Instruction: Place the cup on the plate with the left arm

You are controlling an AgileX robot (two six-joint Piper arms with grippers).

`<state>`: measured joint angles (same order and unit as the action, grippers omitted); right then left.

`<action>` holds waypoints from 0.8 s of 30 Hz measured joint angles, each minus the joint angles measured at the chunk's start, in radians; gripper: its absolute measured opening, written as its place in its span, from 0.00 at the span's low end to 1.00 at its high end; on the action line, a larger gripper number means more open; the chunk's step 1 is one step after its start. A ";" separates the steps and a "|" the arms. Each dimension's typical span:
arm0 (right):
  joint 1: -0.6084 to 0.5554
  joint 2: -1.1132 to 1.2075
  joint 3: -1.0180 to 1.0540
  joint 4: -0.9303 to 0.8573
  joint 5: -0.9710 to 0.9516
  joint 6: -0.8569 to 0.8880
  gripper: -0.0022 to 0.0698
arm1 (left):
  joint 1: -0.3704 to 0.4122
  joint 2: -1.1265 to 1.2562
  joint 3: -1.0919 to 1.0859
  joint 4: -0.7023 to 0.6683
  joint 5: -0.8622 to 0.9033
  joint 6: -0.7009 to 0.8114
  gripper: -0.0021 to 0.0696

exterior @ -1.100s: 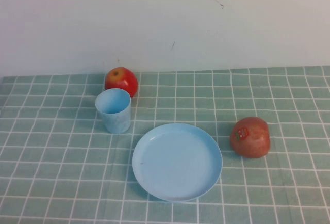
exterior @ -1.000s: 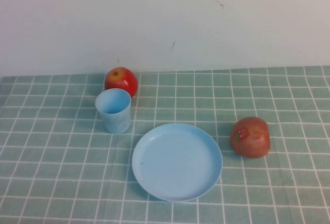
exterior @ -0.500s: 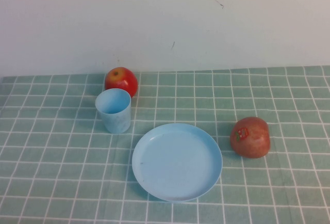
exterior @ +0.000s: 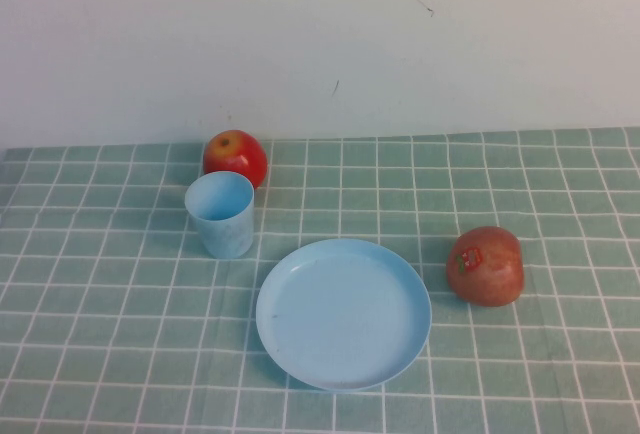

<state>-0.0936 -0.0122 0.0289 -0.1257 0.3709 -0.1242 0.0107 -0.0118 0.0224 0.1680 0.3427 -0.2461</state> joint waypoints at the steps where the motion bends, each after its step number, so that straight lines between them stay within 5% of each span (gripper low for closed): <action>1: 0.000 0.000 0.000 0.000 0.000 0.000 0.03 | 0.000 0.000 0.000 0.000 0.000 0.000 0.03; 9: 0.000 0.000 0.000 0.000 0.000 0.000 0.03 | 0.000 0.000 0.005 -0.034 -0.119 0.000 0.03; 24: 0.000 0.000 0.000 0.000 0.000 0.000 0.03 | 0.000 -0.002 0.003 -0.066 -1.242 -0.057 0.03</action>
<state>-0.0936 -0.0122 0.0289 -0.1257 0.3709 -0.1242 0.0107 -0.0139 0.0253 0.1017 -0.8989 -0.3034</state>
